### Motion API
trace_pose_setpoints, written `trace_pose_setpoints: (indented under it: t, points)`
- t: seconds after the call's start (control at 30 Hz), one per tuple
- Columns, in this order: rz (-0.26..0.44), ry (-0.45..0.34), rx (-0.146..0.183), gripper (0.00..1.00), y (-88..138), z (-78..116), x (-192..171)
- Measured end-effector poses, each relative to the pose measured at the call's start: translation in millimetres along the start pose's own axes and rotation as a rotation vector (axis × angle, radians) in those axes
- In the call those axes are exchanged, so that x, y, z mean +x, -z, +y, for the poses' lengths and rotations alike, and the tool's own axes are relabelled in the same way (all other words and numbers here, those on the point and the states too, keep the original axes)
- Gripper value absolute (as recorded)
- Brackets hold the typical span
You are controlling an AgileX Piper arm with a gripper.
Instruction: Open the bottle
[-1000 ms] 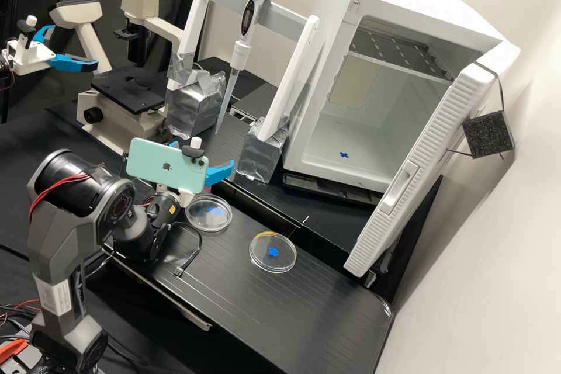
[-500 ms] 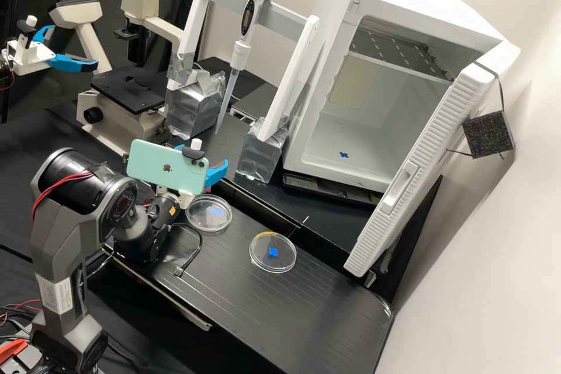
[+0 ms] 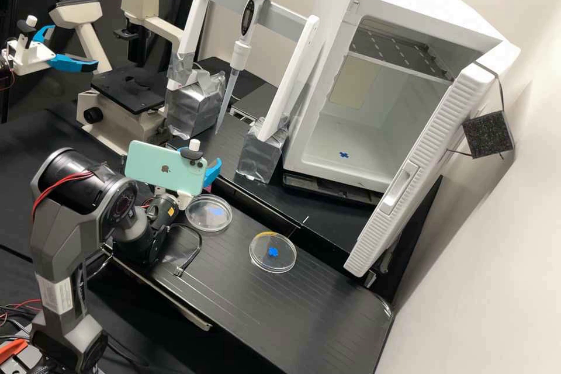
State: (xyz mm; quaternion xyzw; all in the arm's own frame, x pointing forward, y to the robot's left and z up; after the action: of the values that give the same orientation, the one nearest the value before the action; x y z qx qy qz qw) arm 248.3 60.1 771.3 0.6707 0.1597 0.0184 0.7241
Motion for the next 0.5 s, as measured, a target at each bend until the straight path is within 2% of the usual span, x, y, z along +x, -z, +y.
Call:
trace_pose_setpoints:
  t: [0.5]
  points:
    - [0.012,0.012,-0.008,0.00,1.1,-1.1,0.0]
